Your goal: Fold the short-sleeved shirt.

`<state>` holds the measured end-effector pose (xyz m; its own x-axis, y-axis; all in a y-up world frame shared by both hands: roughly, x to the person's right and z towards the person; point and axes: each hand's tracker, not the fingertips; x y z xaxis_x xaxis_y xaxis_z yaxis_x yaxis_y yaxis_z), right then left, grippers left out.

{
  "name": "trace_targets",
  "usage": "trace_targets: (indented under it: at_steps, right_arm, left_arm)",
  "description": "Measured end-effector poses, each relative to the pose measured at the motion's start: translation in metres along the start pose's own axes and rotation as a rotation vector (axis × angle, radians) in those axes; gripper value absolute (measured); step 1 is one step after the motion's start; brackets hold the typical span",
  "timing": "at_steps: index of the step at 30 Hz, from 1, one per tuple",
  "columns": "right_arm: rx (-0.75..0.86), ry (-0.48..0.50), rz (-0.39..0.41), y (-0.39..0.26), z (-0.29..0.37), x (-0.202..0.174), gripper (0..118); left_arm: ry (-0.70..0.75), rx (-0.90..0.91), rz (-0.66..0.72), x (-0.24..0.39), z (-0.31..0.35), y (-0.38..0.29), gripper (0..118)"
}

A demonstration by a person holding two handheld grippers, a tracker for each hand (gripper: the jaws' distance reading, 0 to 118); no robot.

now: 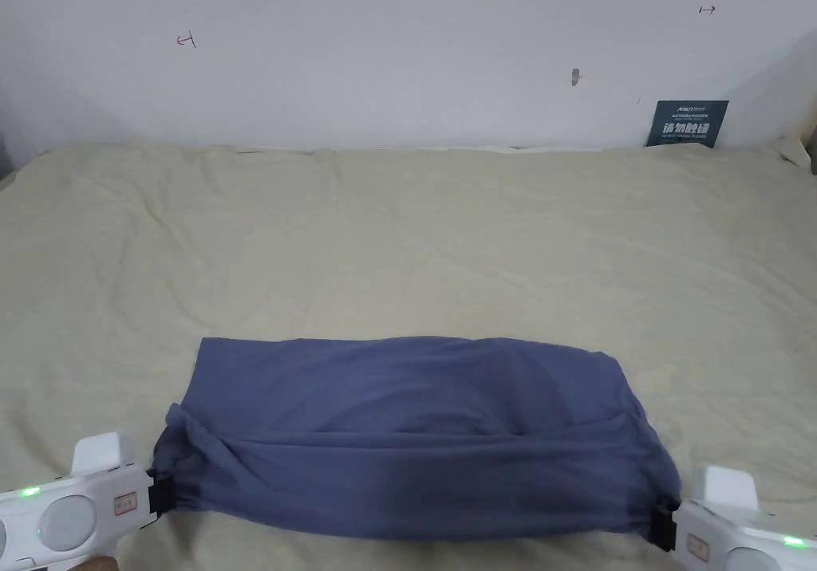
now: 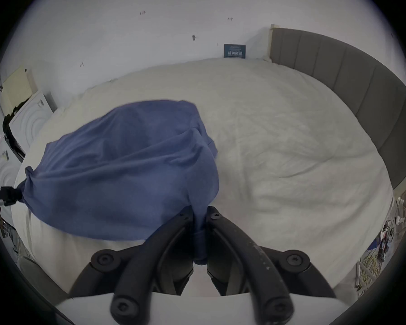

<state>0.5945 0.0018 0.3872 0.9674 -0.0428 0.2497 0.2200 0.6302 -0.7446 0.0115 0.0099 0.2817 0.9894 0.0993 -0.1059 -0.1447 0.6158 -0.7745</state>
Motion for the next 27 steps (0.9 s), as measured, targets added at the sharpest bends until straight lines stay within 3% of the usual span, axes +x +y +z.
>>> trace_targets:
  at_steps: [5,11,18,19,20,21,23,27]
  right_arm:
    - [-0.015,-0.006,0.015,-0.025,0.026,0.017,11]
    - [-0.126,-0.005,-0.013,-0.081,0.025,0.023,11]
    - [-0.124,-0.015,-0.043,-0.089,0.018,0.022,16]
    - [-0.125,-0.013,-0.051,-0.087,0.020,0.024,24]
    - [-0.116,-0.009,-0.067,-0.084,0.014,0.030,41]
    - [-0.104,-0.009,-0.064,-0.079,0.017,0.031,68]
    - [-0.028,-0.006,-0.028,-0.062,0.031,0.029,96]
    - [0.201,0.018,0.035,-0.016,0.077,0.017,99]
  left_arm:
    - [-0.017,-0.023,0.028,-0.007,0.036,-0.042,8]
    - [0.027,-0.125,0.014,-0.020,0.036,-0.094,8]
    - [0.053,-0.150,0.058,-0.015,0.026,-0.098,10]
    - [0.054,-0.150,0.037,-0.012,0.028,-0.096,17]
    - [0.055,-0.145,0.031,-0.010,0.033,-0.093,31]
    - [0.062,-0.136,0.030,-0.007,0.038,-0.089,63]
    - [0.064,-0.077,0.040,-0.002,0.055,-0.078,101]
    - [-0.030,0.151,0.049,0.023,0.106,-0.043,106]
